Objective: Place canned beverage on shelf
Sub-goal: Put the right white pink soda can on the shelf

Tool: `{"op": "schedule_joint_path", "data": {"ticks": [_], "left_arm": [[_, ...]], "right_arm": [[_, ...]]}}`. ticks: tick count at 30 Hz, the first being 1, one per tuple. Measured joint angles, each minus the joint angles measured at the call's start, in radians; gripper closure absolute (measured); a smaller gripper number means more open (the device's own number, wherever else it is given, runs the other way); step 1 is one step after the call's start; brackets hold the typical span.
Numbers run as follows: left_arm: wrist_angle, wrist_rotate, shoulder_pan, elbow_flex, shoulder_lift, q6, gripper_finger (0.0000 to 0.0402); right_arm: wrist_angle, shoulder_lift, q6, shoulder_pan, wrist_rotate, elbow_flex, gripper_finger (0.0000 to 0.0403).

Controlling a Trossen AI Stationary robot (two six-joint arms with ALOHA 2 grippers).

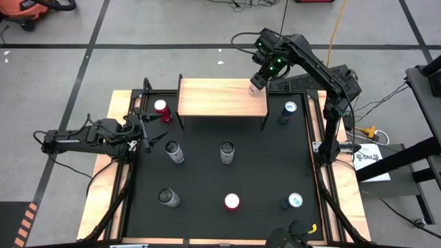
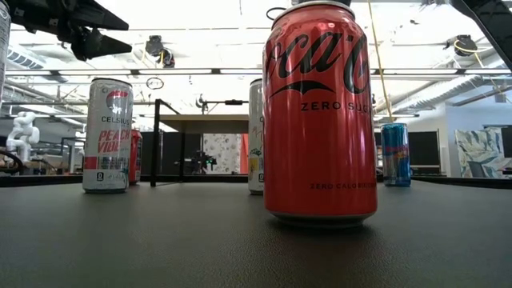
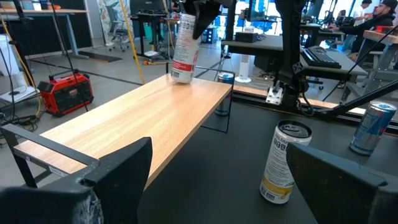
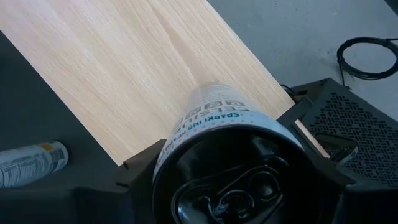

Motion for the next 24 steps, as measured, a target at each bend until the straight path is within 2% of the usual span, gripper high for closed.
{"op": "schedule_joint_path", "data": {"ticks": [18, 24], "left_arm": [[0.0, 0.0, 0.0, 0.0, 0.0, 0.0, 0.0021], [0.0, 0.0, 0.0, 0.0, 0.0, 0.0, 0.0021]], "right_arm": [[0.02, 0.0, 0.008, 0.001, -0.002, 0.0, 0.0149], [0.02, 0.0, 0.006, 0.001, -0.052, 0.001, 0.0149]]}}
